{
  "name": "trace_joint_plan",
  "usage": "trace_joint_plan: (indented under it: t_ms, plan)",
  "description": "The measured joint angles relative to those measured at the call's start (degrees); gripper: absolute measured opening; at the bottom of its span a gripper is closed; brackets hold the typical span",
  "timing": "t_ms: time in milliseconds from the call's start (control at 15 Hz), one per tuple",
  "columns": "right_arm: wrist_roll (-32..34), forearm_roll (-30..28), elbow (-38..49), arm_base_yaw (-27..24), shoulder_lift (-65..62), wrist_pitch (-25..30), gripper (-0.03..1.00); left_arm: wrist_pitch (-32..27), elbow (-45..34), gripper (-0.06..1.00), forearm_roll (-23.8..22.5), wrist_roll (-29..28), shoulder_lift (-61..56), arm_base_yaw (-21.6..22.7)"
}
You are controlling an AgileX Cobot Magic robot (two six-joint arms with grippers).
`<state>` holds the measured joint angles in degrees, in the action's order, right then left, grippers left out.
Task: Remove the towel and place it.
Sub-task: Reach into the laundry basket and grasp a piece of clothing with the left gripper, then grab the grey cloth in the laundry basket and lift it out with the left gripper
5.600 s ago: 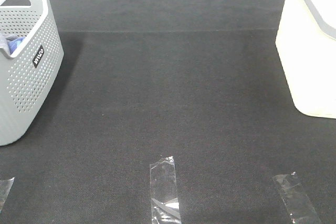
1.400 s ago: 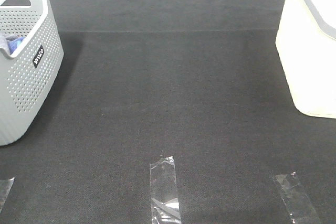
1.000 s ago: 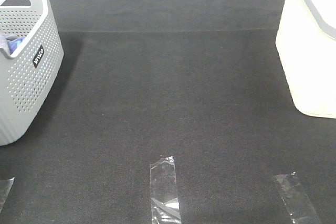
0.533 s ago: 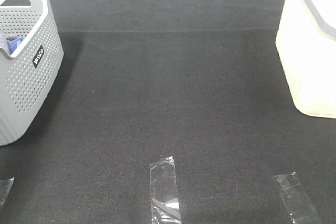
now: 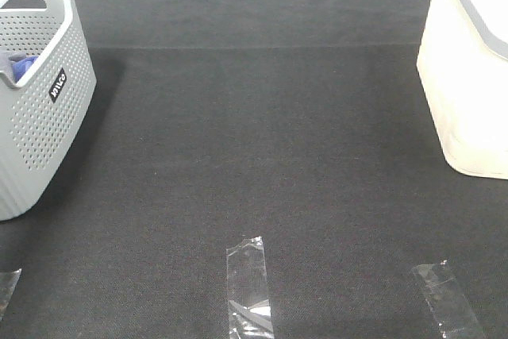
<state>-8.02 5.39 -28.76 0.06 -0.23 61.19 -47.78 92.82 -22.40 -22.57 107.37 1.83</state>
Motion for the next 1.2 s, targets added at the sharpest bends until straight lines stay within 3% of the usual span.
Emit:
trace_joint_plan:
  t_ms: [133,267,333,400,467,1200]
  plan:
    - [0.0,0.0,0.0,0.0,0.0,0.0,0.68,-3.95,8.08,0.74,4.93,2.98,5.33,1.66]
    - [0.0,0.0,0.0,0.0,0.0,0.0,0.68,-7.96,13.92,0.74,12.95,6.13,9.68,4.3]
    - [0.0,0.0,0.0,0.0,0.0,0.0,0.68,-7.96,13.92,0.74,12.95,6.13,9.68,4.3]
    - [0.0,0.0,0.0,0.0,0.0,0.0,0.68,-9.34,16.73,0.74,18.51,8.25,12.38,6.47]
    - [0.0,0.0,0.0,0.0,0.0,0.0,0.68,-9.51,18.11,0.74,20.86,8.71,13.87,7.45]
    - [0.0,0.0,0.0,0.0,0.0,0.0,0.68,-4.7,19.19,0.59,22.86,11.34,19.82,8.37]
